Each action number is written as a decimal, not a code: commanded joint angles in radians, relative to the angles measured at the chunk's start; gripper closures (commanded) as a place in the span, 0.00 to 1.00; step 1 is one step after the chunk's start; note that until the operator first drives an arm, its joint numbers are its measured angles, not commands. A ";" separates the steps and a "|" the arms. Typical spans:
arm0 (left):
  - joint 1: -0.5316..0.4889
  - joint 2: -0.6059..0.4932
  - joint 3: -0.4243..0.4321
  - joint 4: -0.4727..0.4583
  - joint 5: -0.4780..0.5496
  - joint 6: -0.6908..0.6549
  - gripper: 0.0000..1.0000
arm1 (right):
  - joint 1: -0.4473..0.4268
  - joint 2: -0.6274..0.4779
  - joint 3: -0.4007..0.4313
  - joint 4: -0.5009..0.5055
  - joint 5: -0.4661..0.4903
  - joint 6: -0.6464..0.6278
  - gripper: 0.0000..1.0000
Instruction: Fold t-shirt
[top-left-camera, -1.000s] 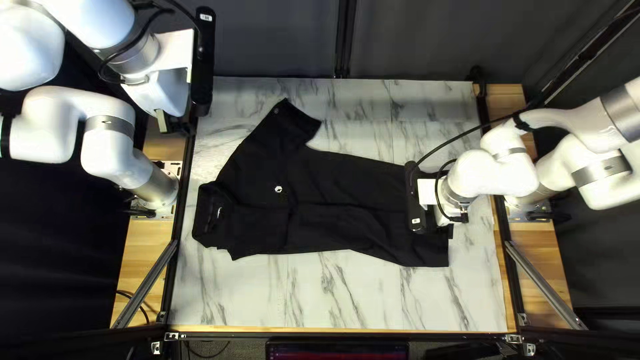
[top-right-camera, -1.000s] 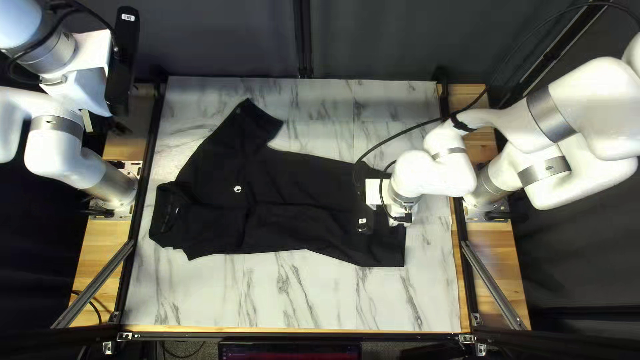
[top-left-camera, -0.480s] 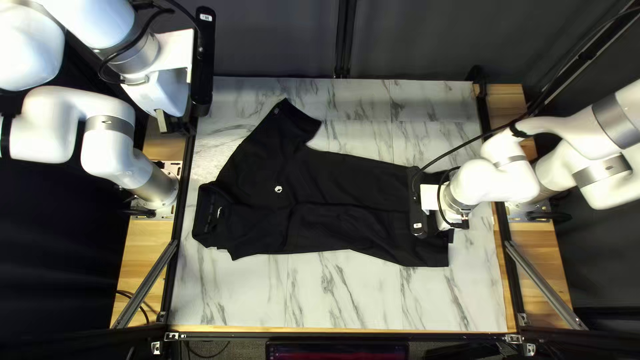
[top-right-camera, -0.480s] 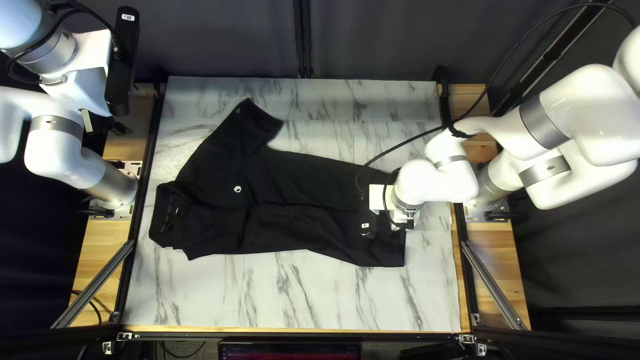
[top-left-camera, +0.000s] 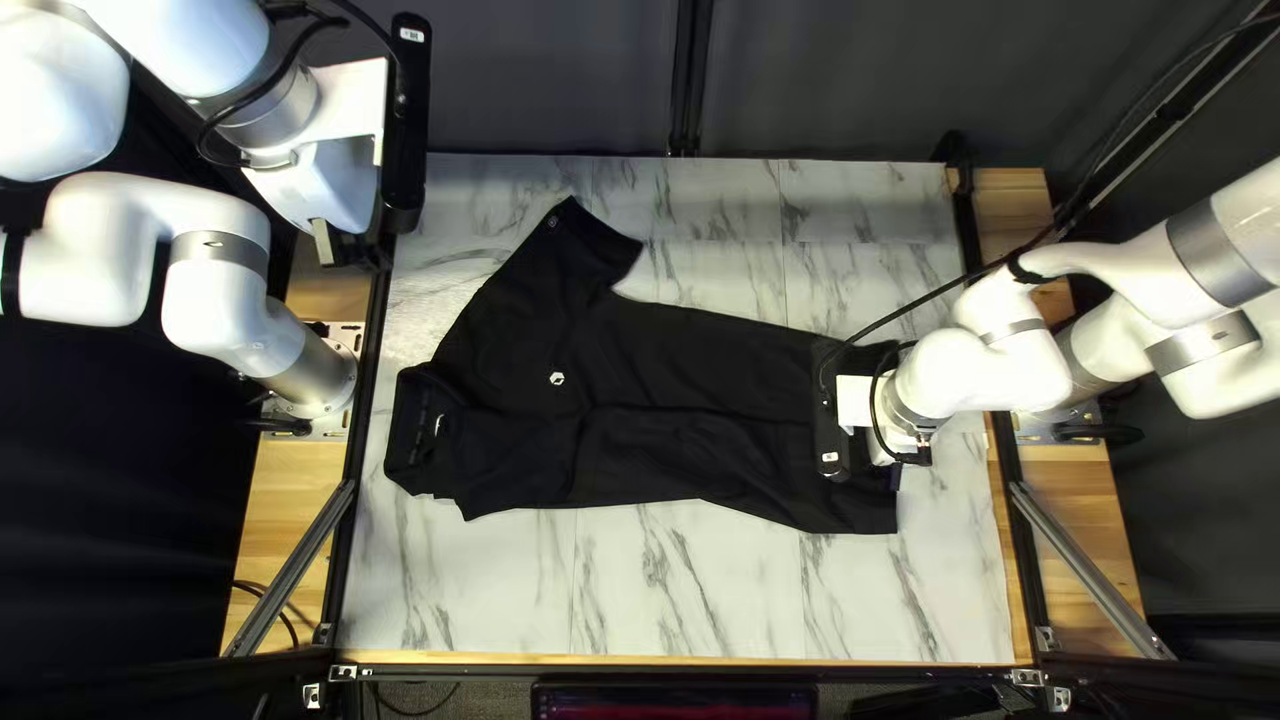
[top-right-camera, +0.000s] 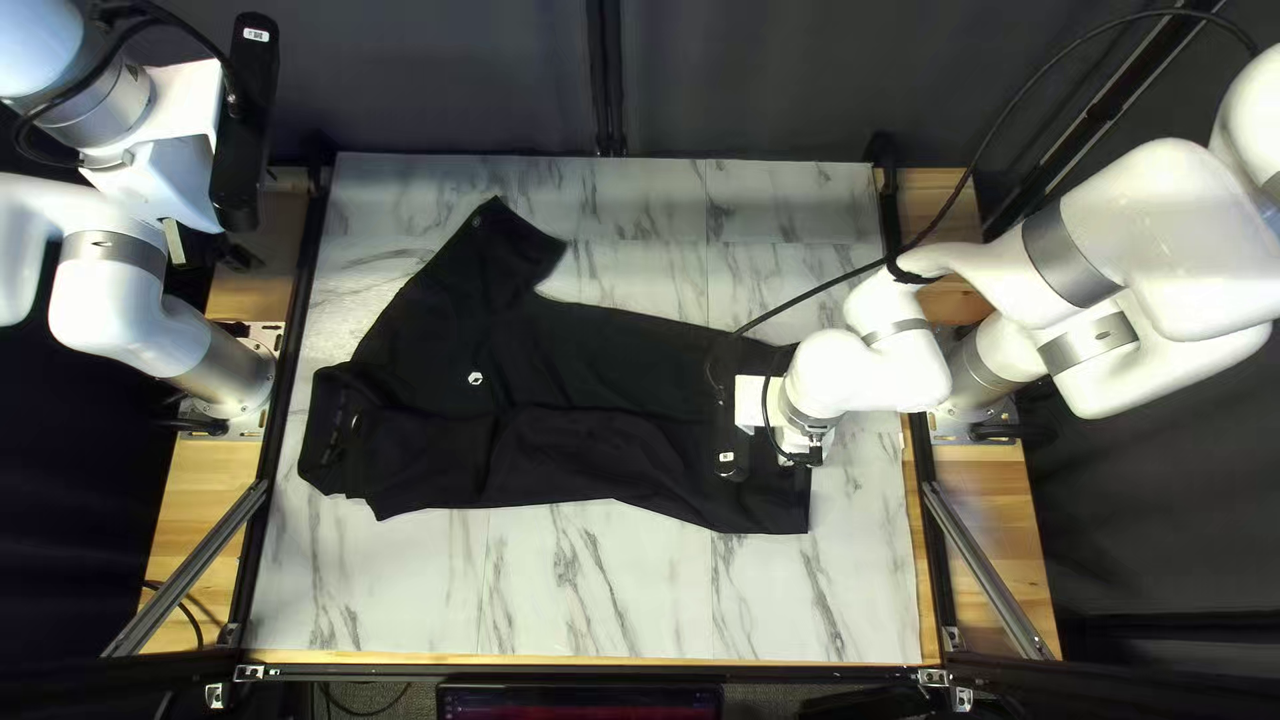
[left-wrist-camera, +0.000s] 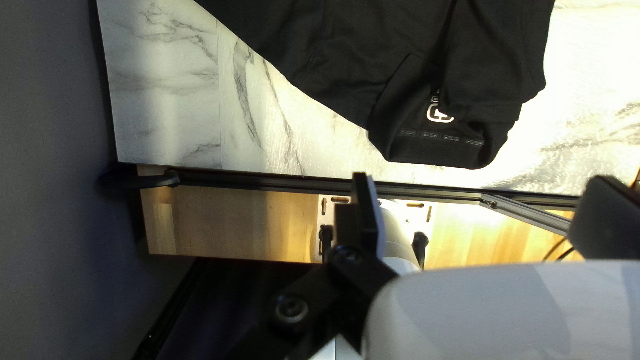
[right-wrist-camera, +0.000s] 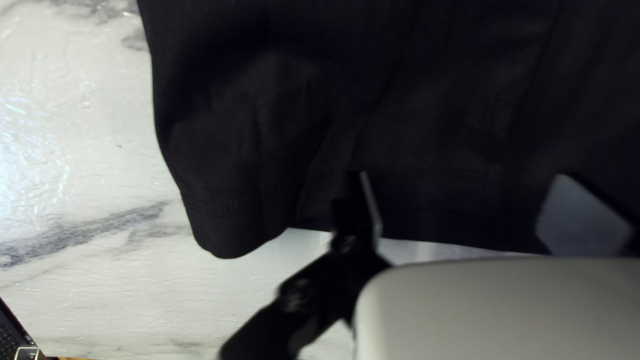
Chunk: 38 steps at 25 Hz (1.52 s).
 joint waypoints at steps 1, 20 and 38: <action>0.000 0.000 0.000 0.000 0.000 0.000 0.00 | 0.005 -0.010 -0.019 -0.018 0.032 0.023 0.79; 0.000 0.000 0.000 0.000 0.000 0.000 0.00 | 0.030 -0.042 -0.040 -0.085 0.106 0.152 0.00; 0.000 0.000 0.000 0.000 0.000 0.000 0.00 | 0.032 0.034 -0.042 -0.063 0.035 0.136 0.10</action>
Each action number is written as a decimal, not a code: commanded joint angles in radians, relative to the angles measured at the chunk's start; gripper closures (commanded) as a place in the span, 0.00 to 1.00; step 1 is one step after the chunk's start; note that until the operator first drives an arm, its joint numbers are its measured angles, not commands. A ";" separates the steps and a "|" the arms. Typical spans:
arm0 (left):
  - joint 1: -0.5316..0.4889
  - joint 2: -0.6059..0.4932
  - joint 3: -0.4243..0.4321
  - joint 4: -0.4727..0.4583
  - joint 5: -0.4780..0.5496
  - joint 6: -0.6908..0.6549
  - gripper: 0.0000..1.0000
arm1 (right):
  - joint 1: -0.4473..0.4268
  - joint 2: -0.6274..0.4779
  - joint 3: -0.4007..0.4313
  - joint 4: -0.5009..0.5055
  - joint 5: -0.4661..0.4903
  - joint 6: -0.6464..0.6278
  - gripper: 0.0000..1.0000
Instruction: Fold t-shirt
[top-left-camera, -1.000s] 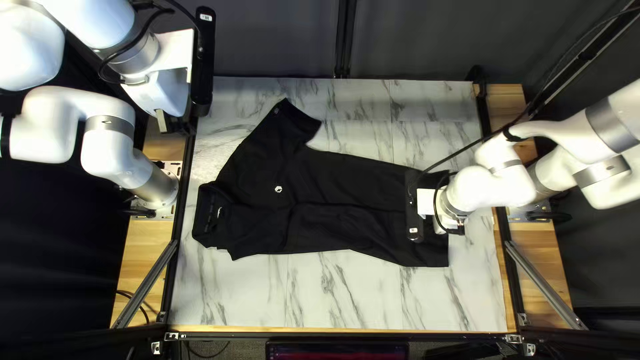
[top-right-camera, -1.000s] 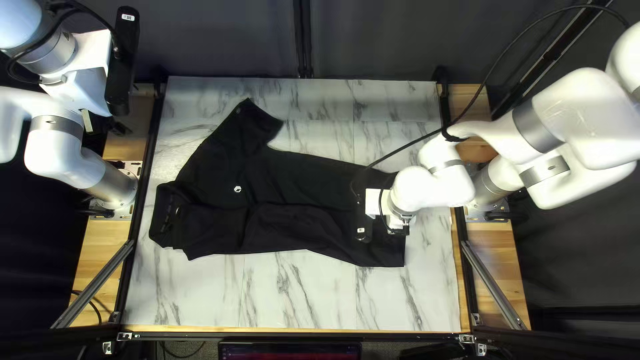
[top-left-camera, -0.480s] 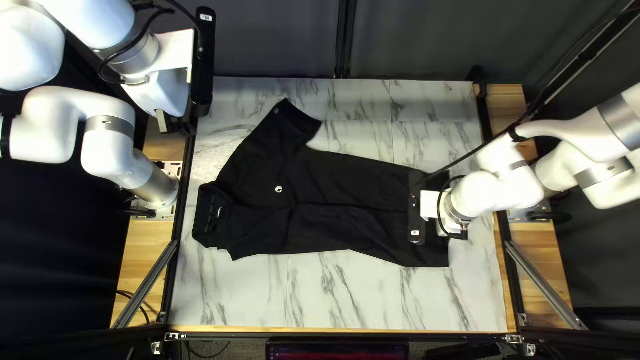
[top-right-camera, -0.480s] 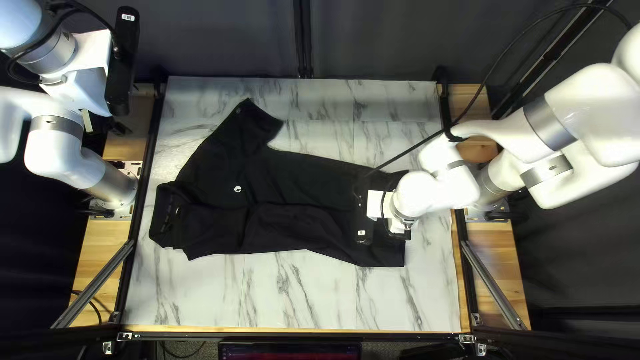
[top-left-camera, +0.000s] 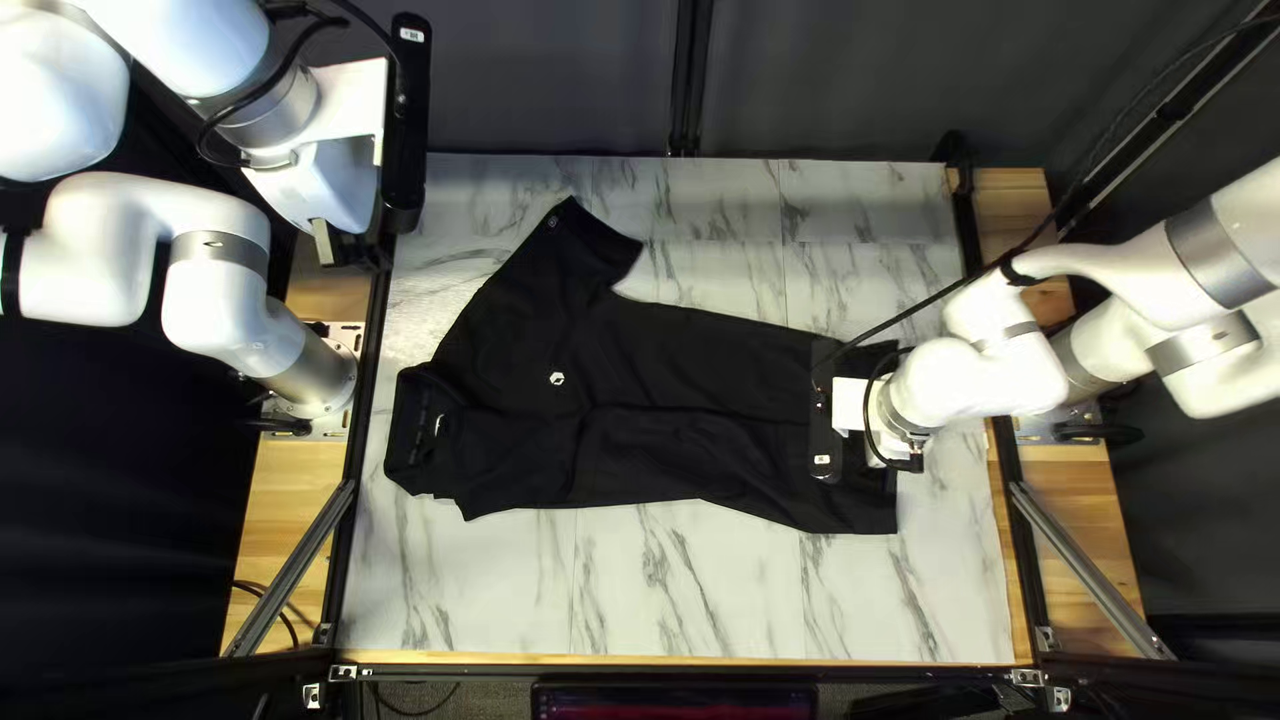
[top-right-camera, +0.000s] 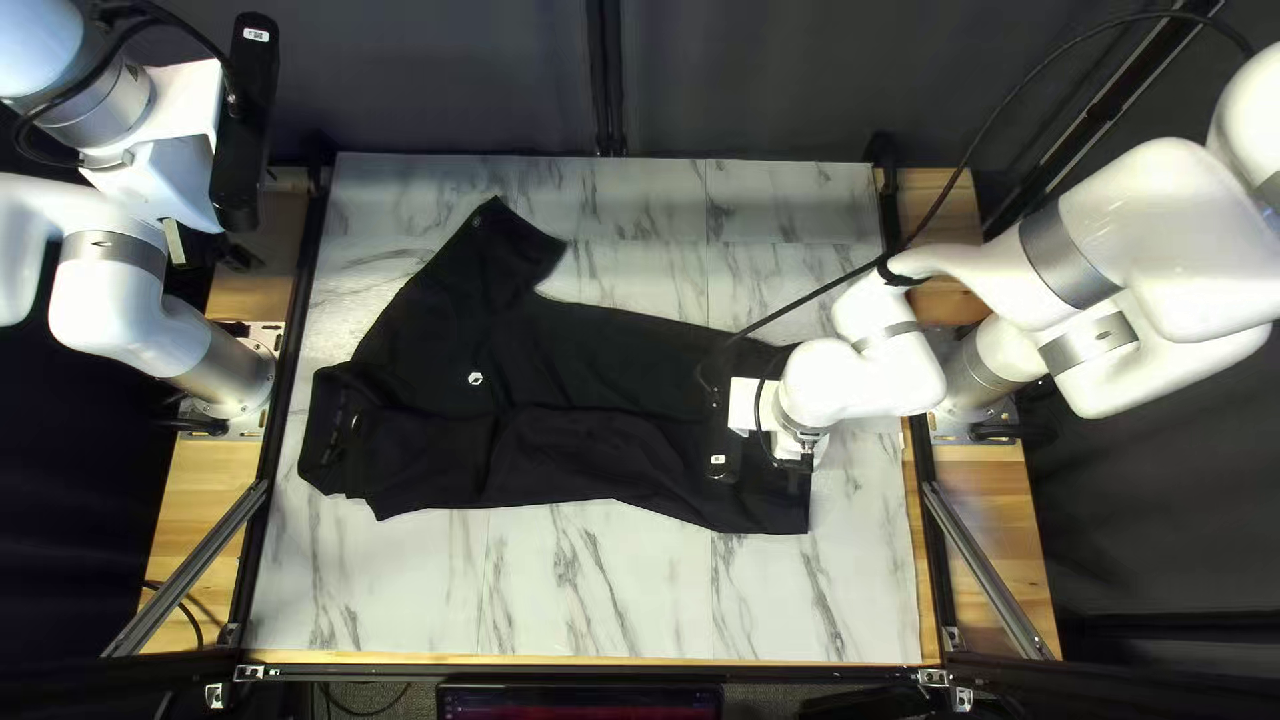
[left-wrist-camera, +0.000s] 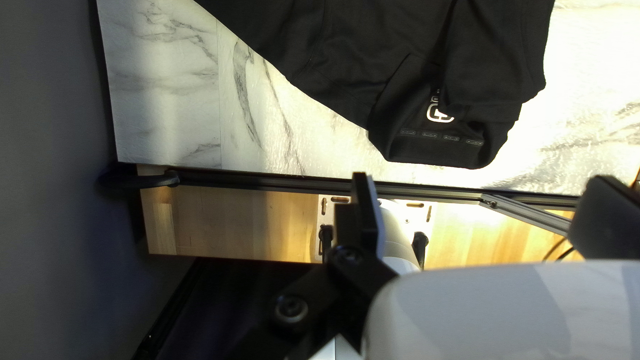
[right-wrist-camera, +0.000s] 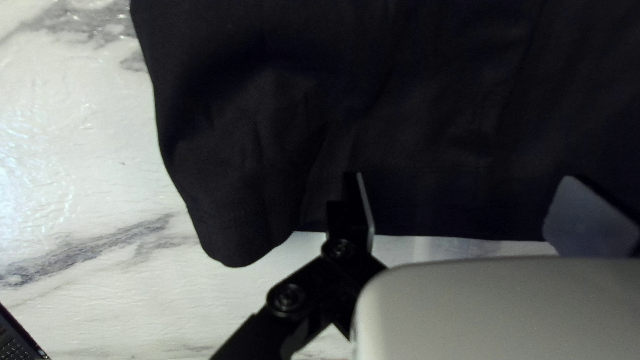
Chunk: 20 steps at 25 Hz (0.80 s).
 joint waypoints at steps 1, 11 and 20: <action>0.000 0.000 0.000 0.000 0.000 0.000 0.00 | 0.007 0.016 0.004 0.008 -0.018 0.001 0.16; 0.000 0.000 0.000 0.000 0.000 0.000 0.00 | 0.006 0.035 0.005 0.015 -0.035 -0.009 0.96; 0.000 0.000 0.000 0.000 0.000 0.000 0.00 | 0.084 -0.042 -0.057 -0.070 0.106 0.162 1.00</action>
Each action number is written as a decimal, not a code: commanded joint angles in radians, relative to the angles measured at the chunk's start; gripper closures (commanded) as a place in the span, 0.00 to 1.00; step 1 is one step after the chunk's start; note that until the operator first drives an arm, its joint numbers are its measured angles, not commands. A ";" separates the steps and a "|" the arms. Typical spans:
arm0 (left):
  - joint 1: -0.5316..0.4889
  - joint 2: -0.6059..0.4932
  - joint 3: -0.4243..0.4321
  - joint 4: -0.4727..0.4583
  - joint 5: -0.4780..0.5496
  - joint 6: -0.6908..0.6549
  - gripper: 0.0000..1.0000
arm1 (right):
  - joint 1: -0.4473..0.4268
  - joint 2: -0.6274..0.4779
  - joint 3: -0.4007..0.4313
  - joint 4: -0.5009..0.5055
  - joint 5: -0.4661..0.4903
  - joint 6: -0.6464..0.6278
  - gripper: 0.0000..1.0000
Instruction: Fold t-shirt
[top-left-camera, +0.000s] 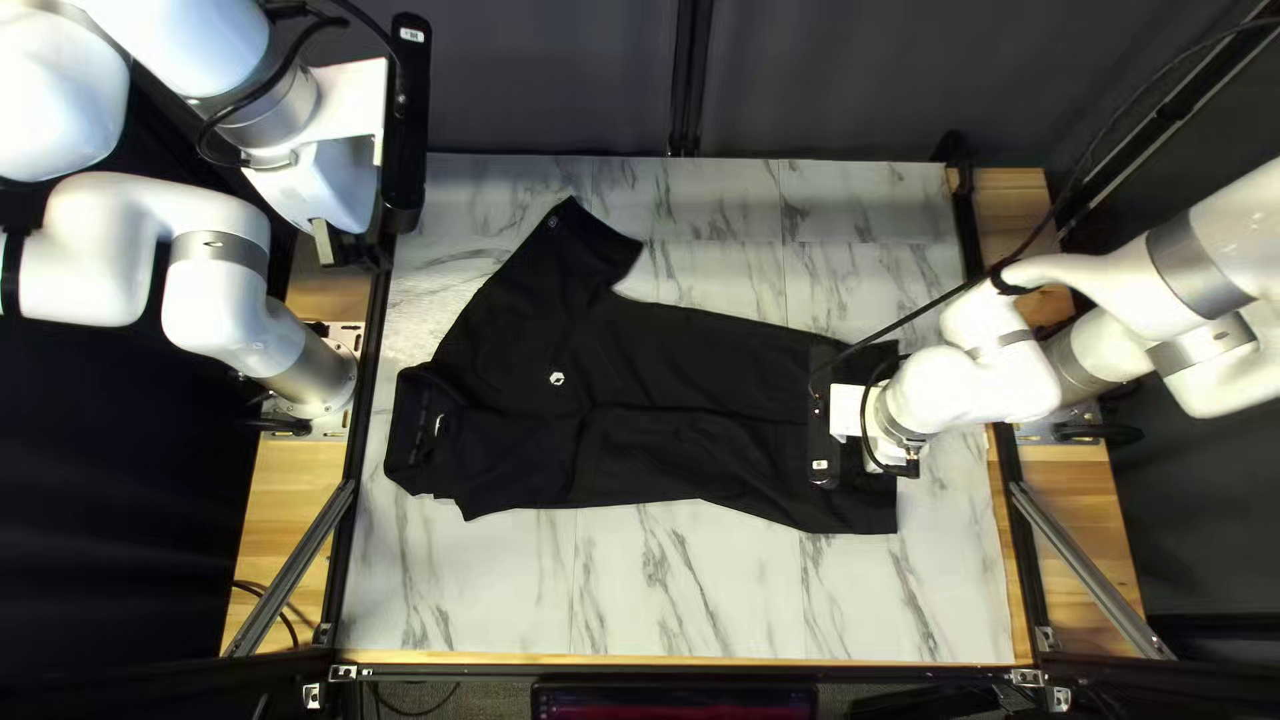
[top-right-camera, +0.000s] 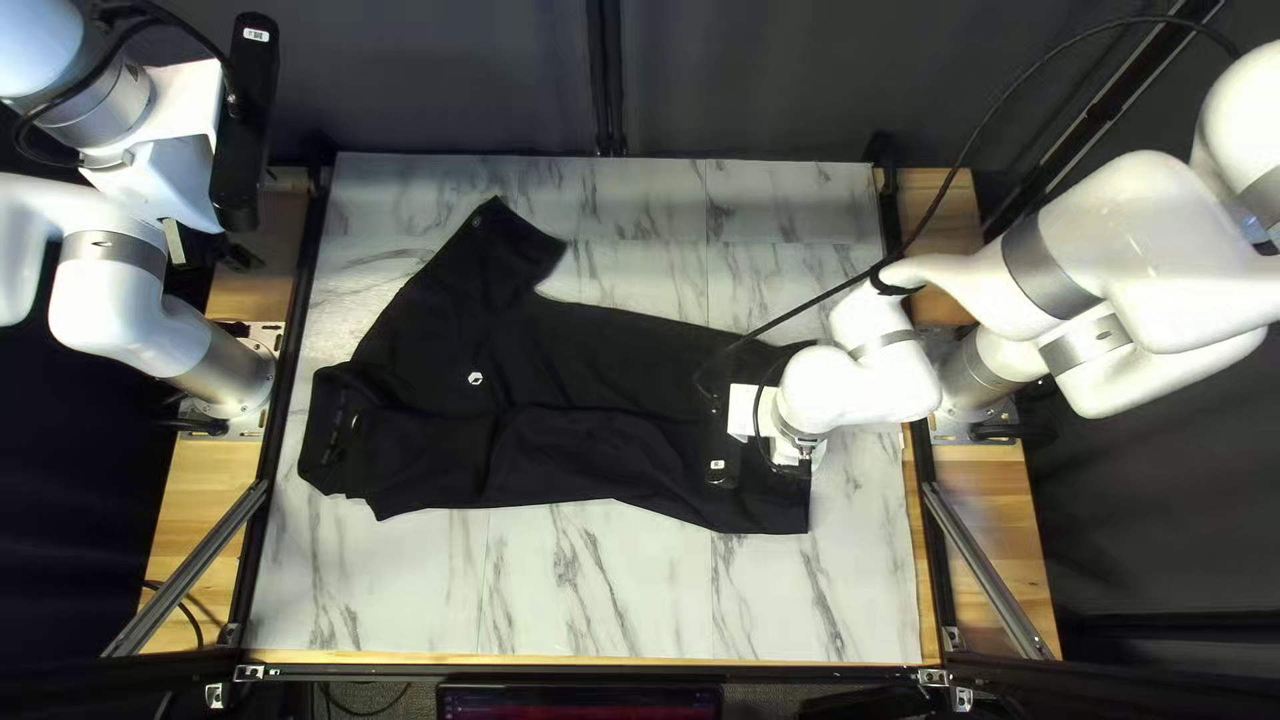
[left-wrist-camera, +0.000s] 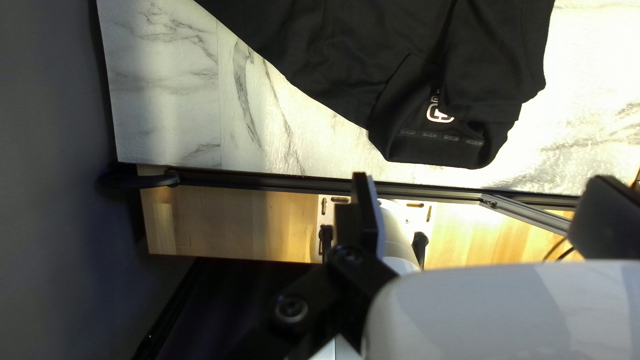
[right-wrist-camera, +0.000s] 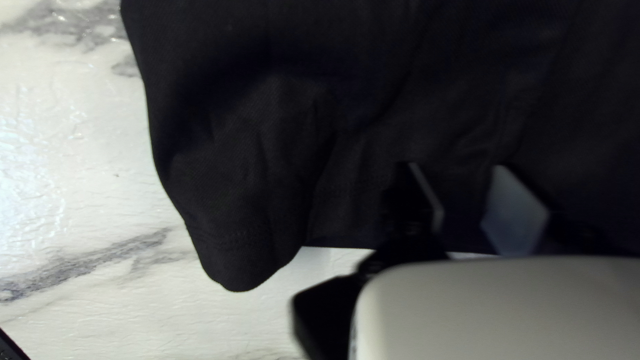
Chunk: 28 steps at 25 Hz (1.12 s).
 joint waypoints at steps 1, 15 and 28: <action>0.000 0.000 0.000 0.000 0.000 0.000 0.00 | 0.060 -0.054 -0.043 -0.052 0.100 0.114 1.00; 0.000 0.000 0.000 0.000 0.000 0.000 0.00 | 0.231 -0.057 -0.297 -0.111 0.428 0.349 1.00; 0.000 0.000 0.000 0.000 0.000 0.000 0.00 | 0.362 0.134 -0.619 -0.102 0.639 0.491 1.00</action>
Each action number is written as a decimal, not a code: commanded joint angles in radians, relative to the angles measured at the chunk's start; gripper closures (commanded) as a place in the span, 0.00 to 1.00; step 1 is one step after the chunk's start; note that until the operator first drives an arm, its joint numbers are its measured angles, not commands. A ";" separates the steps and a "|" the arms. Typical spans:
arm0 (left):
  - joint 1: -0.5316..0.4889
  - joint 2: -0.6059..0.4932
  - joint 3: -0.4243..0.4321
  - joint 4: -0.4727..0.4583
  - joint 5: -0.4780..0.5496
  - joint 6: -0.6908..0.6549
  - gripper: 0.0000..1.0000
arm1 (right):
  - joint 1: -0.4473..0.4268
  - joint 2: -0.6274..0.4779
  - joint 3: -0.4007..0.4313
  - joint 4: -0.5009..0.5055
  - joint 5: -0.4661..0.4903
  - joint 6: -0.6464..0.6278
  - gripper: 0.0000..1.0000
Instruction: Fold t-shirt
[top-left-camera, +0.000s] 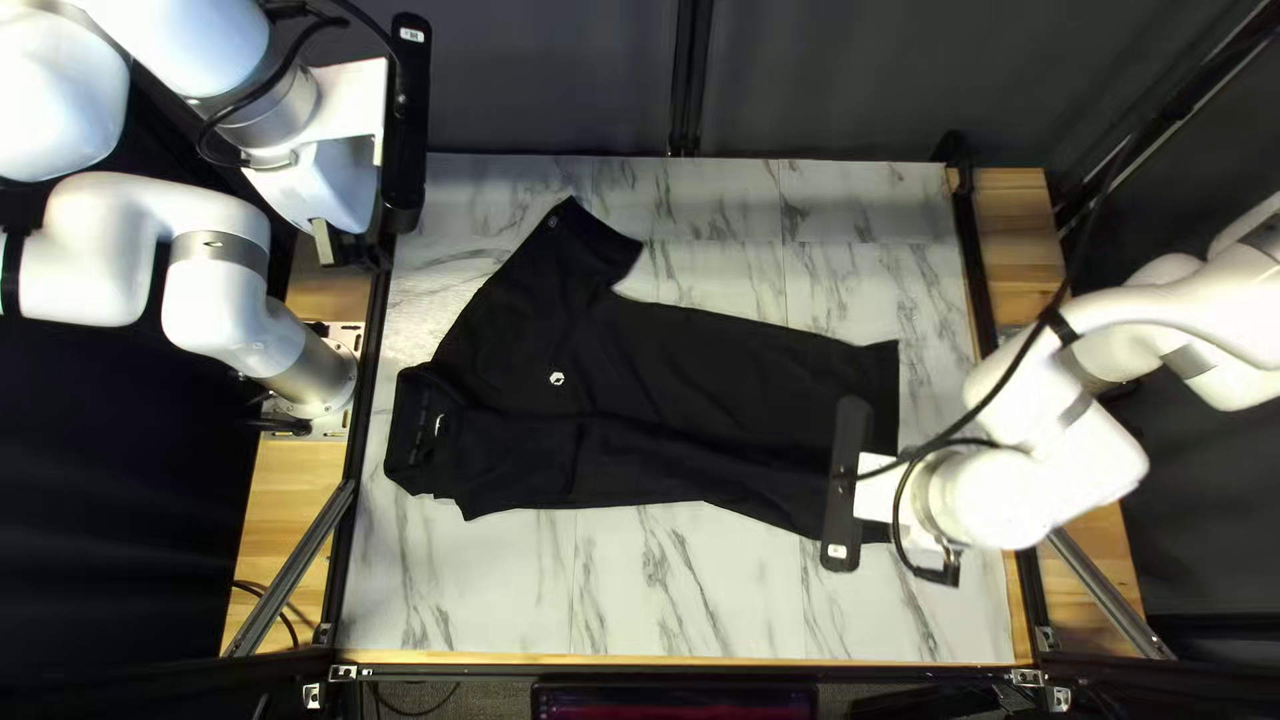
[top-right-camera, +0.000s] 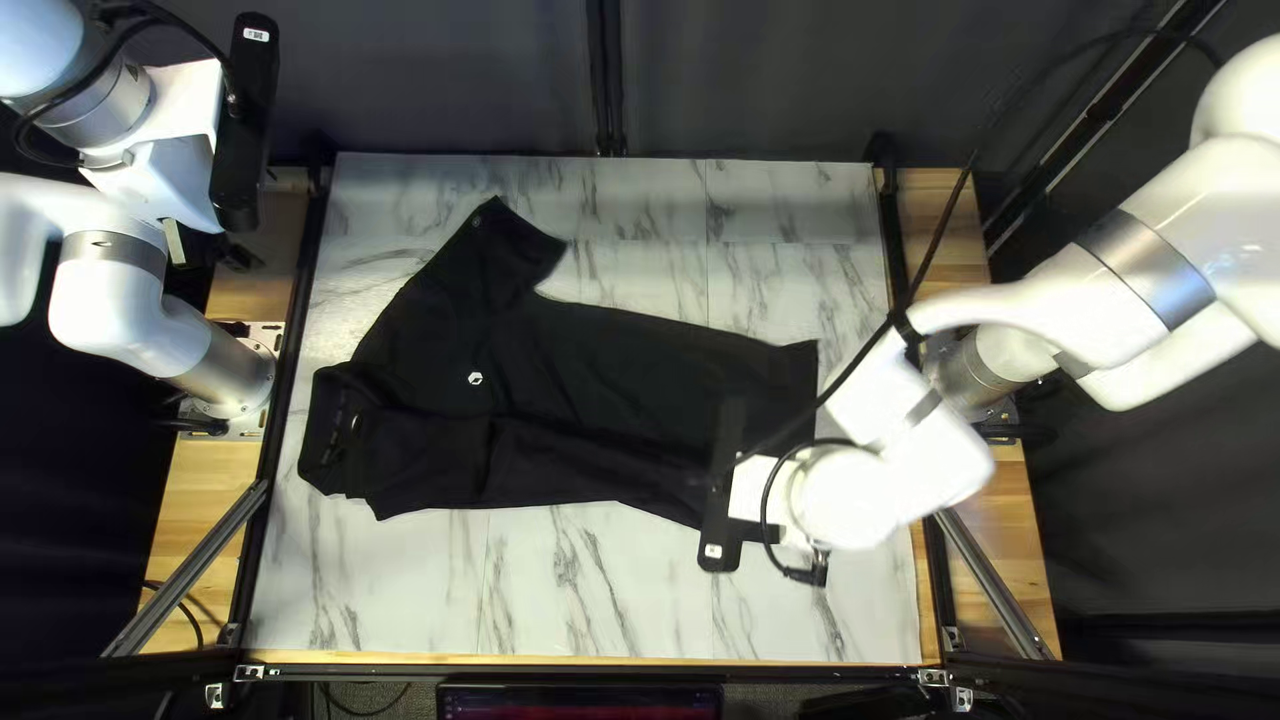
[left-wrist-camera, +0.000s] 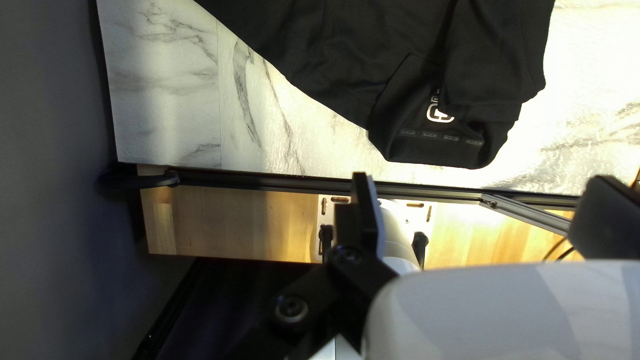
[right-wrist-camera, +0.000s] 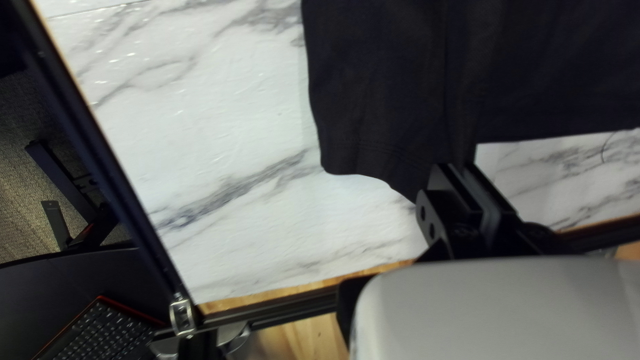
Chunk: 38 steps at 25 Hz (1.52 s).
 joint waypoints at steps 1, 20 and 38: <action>0.000 0.000 0.000 0.000 0.000 0.000 0.00 | 0.044 0.067 -0.111 -0.004 0.072 0.054 1.00; 0.000 0.000 0.000 0.000 0.000 0.000 0.00 | 0.095 0.026 -0.059 -0.016 0.075 0.133 1.00; 0.000 0.000 0.000 0.000 0.000 0.000 0.00 | -0.182 -0.274 0.507 0.071 -0.310 -0.193 0.00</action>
